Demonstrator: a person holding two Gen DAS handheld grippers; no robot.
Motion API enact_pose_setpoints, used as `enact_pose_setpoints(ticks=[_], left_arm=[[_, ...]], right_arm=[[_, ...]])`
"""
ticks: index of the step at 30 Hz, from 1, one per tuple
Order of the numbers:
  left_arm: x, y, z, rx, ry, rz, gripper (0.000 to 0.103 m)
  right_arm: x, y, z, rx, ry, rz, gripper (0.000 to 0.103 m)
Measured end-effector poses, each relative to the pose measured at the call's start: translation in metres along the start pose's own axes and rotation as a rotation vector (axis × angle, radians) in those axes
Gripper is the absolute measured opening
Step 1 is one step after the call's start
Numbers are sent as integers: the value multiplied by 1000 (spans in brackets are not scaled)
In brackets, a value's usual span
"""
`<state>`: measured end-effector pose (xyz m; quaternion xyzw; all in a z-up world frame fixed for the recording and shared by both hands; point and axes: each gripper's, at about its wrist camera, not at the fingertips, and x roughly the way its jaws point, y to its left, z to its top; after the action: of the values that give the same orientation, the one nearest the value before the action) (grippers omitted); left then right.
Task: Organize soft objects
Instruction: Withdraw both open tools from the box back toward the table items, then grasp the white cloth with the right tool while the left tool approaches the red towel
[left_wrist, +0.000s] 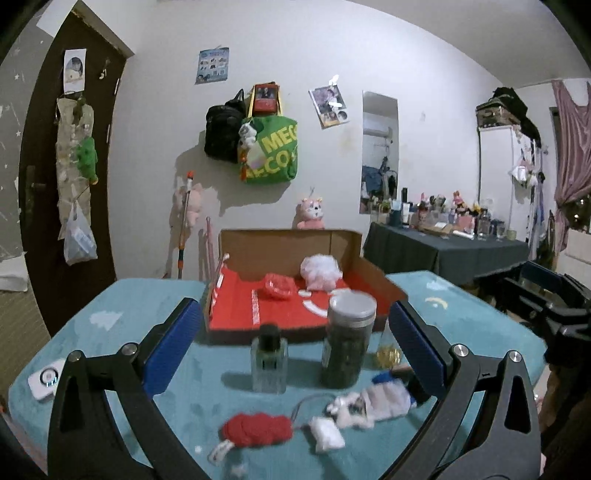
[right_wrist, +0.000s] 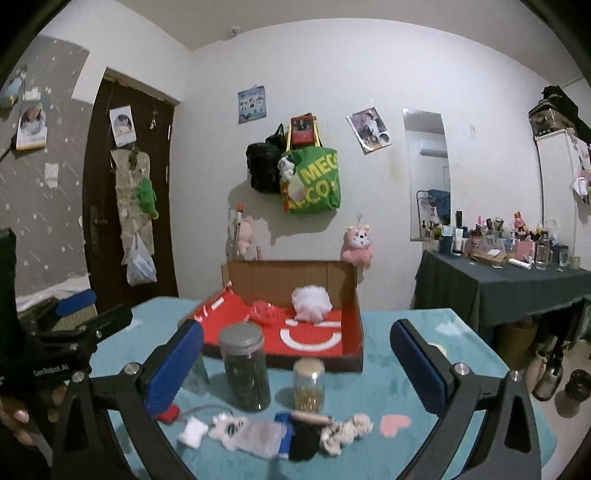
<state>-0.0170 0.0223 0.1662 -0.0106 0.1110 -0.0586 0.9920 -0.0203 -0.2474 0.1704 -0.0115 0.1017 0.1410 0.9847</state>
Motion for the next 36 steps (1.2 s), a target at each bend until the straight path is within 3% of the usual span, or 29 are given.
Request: enact_pose_setpoints(ticks=[7, 17, 25, 36], left_arm=[[2, -5, -39, 8, 72, 14, 103], [24, 1, -82, -20, 209, 31, 103], [45, 13, -108, -59, 322, 38, 103], [59, 23, -112, -56, 360, 51, 103]], right_arm=[[7, 12, -42, 8, 62, -9, 103], [39, 10, -101, 54, 247, -33, 103], [51, 9, -121, 63, 324, -31, 103], [64, 16, -126, 53, 357, -15, 103]])
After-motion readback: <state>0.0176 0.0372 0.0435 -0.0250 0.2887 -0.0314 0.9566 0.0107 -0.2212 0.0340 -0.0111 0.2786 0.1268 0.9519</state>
